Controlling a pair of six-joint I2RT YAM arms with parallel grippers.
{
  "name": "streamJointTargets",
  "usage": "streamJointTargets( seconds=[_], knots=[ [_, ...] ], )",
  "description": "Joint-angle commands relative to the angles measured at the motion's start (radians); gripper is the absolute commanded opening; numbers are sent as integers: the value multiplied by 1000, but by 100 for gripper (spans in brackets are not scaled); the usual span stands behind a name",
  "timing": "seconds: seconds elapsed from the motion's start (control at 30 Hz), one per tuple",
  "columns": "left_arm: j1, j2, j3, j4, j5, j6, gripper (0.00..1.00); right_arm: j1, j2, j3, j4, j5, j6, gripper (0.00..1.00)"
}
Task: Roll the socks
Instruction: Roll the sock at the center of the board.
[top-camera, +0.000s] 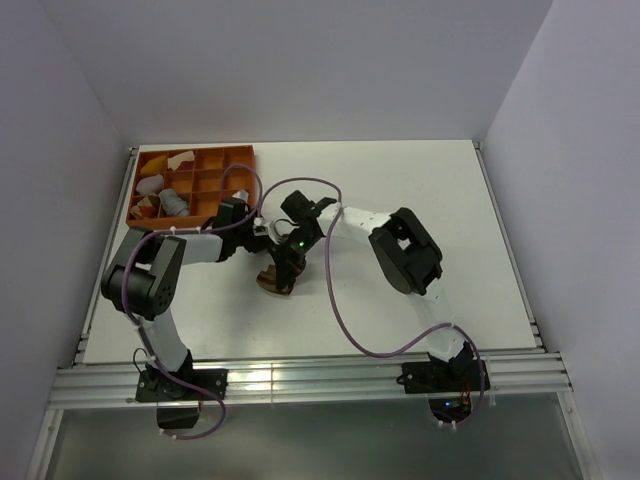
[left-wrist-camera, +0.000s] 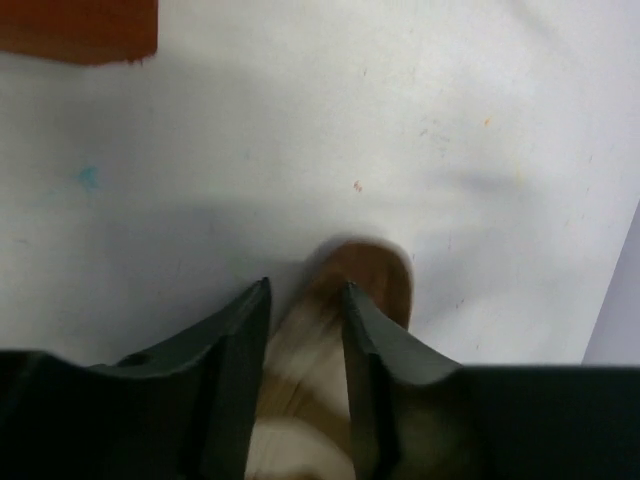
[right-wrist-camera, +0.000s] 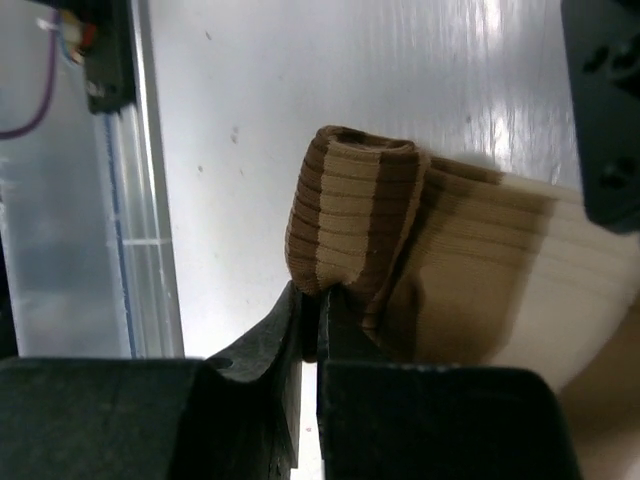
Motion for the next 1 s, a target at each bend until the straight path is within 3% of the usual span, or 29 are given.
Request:
streamJointTargets(
  seconds=[0.0, 0.07, 0.27, 0.6, 0.77, 0.83, 0.97],
  knots=[
    [-18, -52, 20, -59, -51, 25, 44, -43, 80, -64, -73, 44, 155, 0],
    [-18, -103, 23, -88, -108, 11, 59, -56, 78, -75, -54, 47, 172, 0],
    [4, -239, 0, -133, -206, -16, 75, -67, 94, -69, -57, 70, 182, 0],
    [35, -238, -75, -130, -217, -88, 70, -49, 100, -89, -12, 151, 210, 0],
    [35, -244, -69, -223, -243, -102, 52, -30, 25, -190, 146, 282, 285, 0],
    [35, -278, -69, -278, -273, -95, 54, -23, 5, -209, 186, 358, 297, 0],
    [37, -324, -45, -337, -326, -59, 70, -9, -31, -224, 211, 427, 304, 0]
  ],
)
